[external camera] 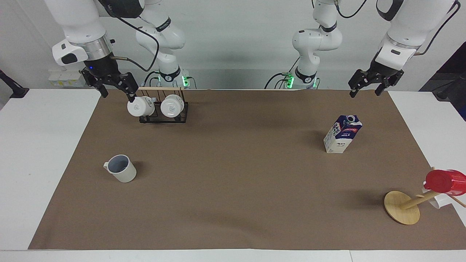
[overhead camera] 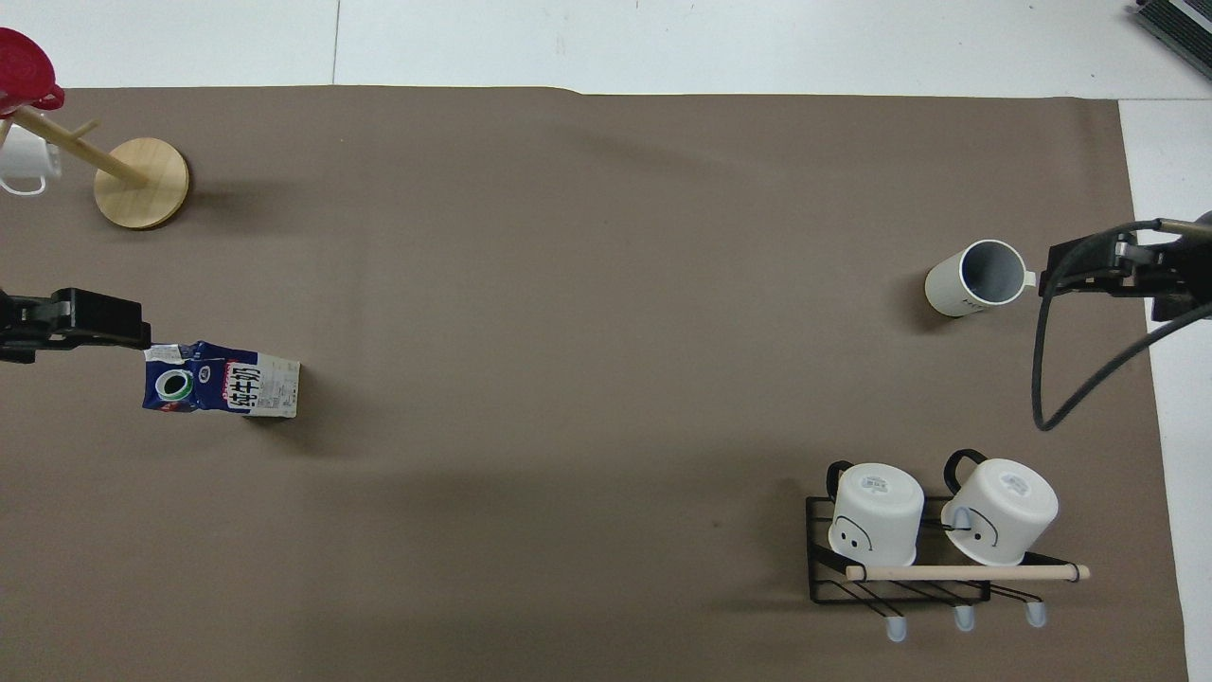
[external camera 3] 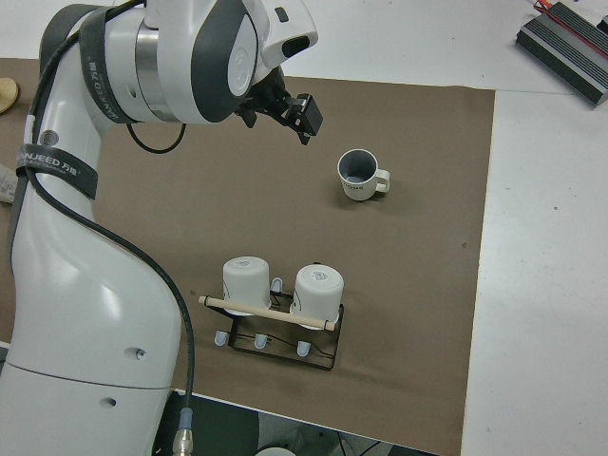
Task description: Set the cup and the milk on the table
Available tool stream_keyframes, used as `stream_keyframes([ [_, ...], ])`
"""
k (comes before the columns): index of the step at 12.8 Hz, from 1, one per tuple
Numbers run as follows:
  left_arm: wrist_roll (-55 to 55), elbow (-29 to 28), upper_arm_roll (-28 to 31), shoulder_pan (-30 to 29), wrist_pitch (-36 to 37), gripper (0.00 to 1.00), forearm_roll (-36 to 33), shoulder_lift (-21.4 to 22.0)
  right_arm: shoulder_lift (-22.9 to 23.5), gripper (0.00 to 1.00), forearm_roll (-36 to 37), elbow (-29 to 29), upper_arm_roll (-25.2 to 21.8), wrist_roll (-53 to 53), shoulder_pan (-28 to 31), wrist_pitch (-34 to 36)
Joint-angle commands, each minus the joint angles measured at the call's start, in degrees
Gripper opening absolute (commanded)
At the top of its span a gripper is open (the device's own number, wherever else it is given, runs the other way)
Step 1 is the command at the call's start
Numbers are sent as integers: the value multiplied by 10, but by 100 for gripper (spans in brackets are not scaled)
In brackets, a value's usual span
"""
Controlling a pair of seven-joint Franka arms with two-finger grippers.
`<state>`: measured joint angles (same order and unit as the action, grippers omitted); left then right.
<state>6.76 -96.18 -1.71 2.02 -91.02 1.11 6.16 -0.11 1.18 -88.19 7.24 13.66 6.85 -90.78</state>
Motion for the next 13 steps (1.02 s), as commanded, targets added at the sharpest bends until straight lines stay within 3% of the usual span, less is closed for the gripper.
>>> stream_keyframes([
  [1,10,6,2,4,18,100,-8,3,-2,100,-10,-1,1,-11,5,3],
  [13,9,6,2,3,15,100,-8,4,0,100,-7,0,1,-17,5,-5],
])
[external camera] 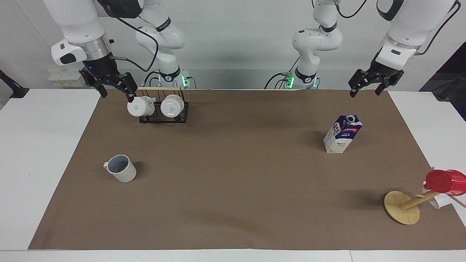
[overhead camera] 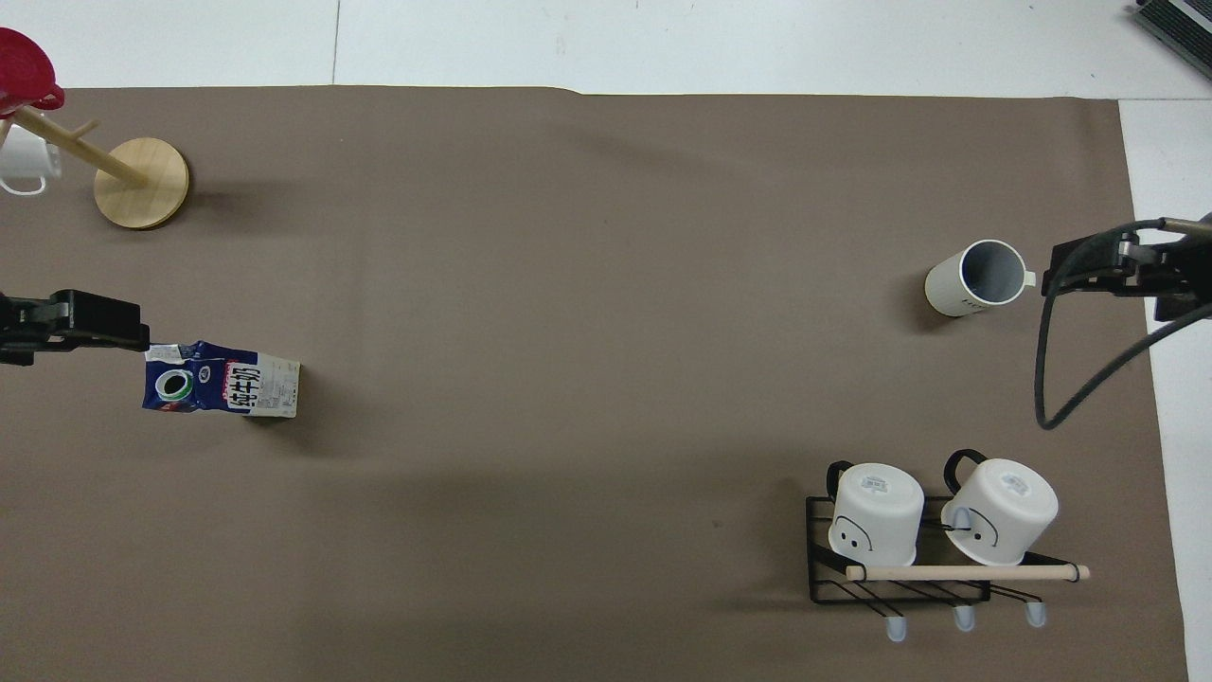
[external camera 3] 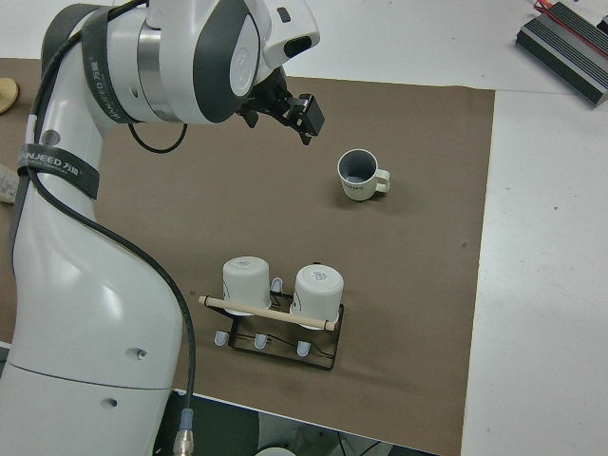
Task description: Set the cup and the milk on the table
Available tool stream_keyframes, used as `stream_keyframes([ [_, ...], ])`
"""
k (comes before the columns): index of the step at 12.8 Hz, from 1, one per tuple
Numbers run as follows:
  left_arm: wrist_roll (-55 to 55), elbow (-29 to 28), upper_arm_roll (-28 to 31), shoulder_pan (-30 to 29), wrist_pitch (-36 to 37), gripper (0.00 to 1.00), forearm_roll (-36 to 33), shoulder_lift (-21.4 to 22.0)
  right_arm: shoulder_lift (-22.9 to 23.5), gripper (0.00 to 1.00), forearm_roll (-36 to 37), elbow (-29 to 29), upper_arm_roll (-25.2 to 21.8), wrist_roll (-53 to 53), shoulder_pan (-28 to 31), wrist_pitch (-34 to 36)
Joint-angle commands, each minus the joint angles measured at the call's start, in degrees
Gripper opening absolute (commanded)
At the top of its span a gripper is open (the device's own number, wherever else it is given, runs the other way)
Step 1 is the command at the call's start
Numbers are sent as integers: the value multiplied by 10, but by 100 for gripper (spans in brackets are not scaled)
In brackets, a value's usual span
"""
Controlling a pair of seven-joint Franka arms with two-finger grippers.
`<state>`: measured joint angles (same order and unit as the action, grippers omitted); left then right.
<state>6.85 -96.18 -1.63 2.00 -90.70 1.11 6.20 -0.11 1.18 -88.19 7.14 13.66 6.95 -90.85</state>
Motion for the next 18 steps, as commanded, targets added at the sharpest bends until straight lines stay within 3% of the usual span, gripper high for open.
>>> stream_keyframes([
  [1,8,6,1,3,12,100,-8,4,0,100,-7,0,2,-16,2,-6],
  [10,8,6,1,3,13,100,-8,4,10,100,4,5,2,-19,12,-23],
  [13,8,6,1,4,17,100,-8,4,46,100,4,33,1,-41,24,-36],
  [18,8,6,1,4,54,100,-8,9,108,100,12,24,0,-49,27,-142],
])
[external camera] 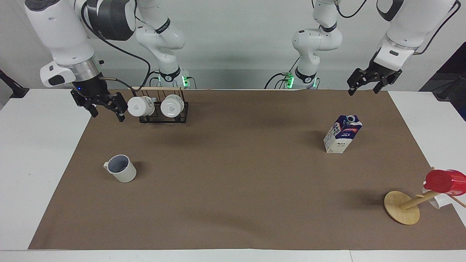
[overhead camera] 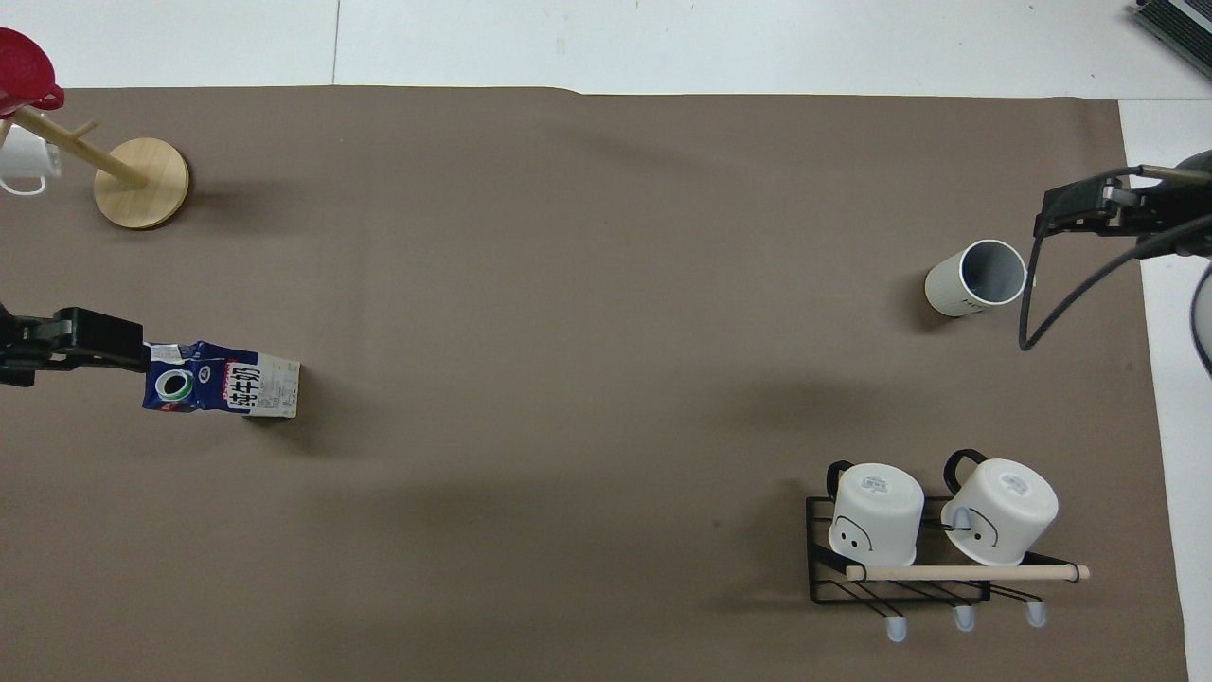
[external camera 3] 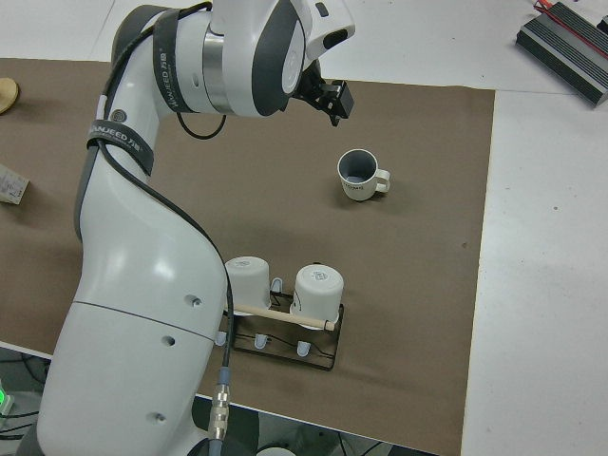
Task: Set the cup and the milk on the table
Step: 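Reach the right gripper down to the white mug and grasp it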
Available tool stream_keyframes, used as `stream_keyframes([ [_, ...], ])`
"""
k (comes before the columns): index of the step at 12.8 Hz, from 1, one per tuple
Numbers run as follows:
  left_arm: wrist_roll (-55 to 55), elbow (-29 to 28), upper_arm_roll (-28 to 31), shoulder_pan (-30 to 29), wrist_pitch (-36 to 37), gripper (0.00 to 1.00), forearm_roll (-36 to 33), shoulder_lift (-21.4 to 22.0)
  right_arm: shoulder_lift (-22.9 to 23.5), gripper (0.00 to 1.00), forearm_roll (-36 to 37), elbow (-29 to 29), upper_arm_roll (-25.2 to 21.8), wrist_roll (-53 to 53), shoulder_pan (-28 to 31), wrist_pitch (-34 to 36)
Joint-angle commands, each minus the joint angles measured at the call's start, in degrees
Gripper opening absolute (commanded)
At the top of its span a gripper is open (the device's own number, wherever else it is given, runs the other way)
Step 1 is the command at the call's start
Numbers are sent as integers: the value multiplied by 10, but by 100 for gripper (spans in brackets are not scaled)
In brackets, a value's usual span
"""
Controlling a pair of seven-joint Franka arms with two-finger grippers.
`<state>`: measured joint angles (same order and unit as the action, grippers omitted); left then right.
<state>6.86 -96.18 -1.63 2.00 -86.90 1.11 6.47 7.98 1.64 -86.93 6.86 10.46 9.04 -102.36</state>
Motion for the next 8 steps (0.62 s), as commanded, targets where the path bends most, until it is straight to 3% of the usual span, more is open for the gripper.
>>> stream_keyframes([
  [1,8,6,1,3,16,100,-8,7,42,100,10,8,3,-17,9,-33],
  [8,8,6,1,3,16,100,-8,7,107,100,9,-51,3,-53,31,-150],
])
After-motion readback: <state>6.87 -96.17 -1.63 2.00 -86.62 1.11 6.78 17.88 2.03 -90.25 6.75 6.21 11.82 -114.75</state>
